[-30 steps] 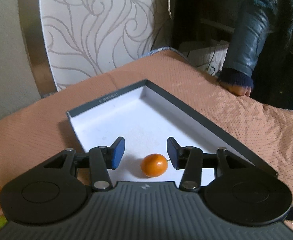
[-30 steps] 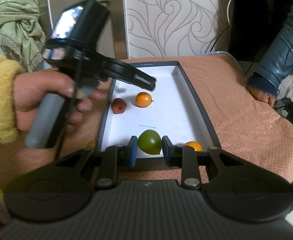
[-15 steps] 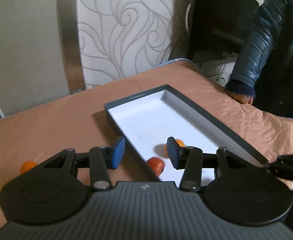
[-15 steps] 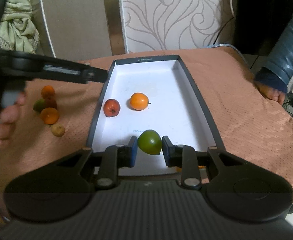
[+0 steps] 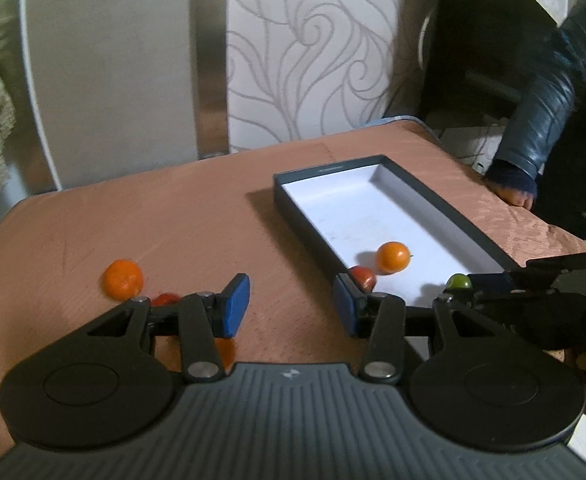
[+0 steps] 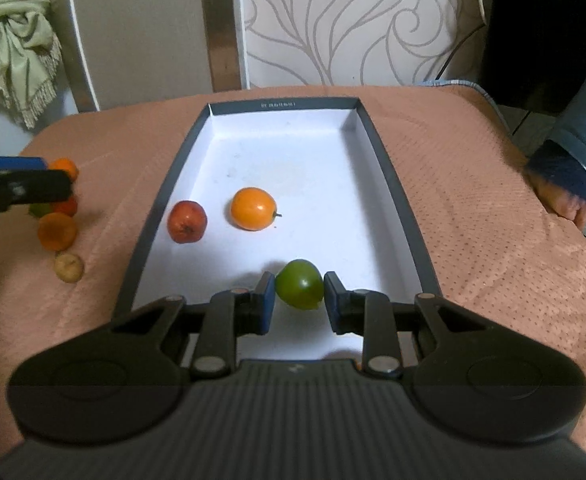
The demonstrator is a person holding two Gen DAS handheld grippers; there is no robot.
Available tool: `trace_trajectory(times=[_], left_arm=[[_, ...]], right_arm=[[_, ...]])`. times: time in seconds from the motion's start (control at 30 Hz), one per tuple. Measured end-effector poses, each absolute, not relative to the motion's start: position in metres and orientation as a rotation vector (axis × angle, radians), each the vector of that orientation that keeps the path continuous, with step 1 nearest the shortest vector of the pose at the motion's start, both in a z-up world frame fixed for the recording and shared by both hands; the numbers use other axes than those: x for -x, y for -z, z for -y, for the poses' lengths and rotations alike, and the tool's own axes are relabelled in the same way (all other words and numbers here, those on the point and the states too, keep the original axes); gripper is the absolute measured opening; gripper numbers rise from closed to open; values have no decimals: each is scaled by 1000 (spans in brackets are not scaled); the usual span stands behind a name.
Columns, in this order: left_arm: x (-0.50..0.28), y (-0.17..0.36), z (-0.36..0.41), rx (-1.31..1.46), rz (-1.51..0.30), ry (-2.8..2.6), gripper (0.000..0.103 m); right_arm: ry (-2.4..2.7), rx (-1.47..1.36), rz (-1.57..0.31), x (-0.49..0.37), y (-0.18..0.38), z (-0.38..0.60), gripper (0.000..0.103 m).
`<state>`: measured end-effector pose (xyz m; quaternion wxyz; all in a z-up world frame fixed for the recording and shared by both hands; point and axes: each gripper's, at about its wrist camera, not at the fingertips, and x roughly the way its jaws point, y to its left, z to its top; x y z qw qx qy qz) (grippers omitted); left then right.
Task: Organize fruits
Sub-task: 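Open the right tool to drop the green fruit into the box while the left tool returns to the fruits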
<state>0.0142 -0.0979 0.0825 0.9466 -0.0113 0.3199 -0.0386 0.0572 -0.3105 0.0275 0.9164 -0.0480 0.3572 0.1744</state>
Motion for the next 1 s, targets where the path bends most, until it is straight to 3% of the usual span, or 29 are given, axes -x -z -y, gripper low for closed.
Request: trace_trajectory(times=[0.73, 0.83, 1.0], left_arm=[[23, -70, 69, 58, -695, 28, 53], [25, -69, 67, 53, -698, 38, 53], [27, -67, 64, 45, -701, 58, 53]], right_arm=[[-312, 82, -725, -63, -27, 307, 31], [-293, 65, -690, -57, -33, 309, 46], [-270, 53, -654, -47, -41, 312, 46]])
